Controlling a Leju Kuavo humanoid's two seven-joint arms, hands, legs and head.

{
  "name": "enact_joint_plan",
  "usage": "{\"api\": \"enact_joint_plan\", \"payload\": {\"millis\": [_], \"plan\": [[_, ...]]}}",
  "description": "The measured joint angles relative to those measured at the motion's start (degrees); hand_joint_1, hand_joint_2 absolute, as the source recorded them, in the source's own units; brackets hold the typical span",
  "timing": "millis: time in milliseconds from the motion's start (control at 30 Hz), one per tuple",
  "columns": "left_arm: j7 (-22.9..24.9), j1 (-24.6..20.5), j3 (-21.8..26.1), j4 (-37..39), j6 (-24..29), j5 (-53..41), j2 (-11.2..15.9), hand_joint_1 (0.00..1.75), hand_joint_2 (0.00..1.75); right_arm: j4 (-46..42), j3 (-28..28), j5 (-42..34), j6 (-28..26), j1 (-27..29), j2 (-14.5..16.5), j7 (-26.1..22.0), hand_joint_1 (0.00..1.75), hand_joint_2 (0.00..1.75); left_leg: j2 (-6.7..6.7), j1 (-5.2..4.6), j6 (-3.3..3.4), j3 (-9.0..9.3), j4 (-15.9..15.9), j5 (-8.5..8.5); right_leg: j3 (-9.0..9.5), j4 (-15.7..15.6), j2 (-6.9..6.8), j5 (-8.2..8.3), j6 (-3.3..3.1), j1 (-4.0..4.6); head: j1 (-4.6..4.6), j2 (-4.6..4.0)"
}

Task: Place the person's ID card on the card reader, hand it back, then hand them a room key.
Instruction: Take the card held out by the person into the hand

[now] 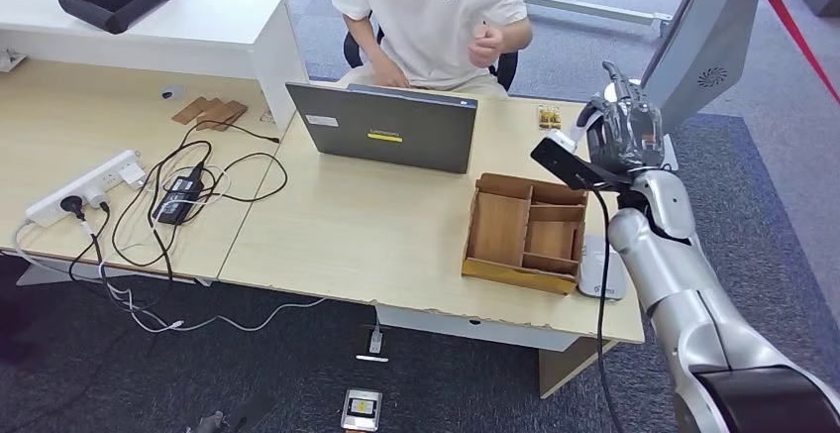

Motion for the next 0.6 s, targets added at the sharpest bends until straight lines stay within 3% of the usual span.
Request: {"api": "enact_joint_plan", "payload": {"millis": [600], "plan": [[-1.1,2.1,0.0,0.0,1.5,1.9,0.8,0.00,1.75,0.5,-1.2,-1.6,0.0,2.8,-7.0,0.9,1.75,1.75,0.04,0.00,0.01,0.00,0.0,-0.02,-0.03,0.0,0.03,0.00,0.00,0.00,0.00,0.00]]}}
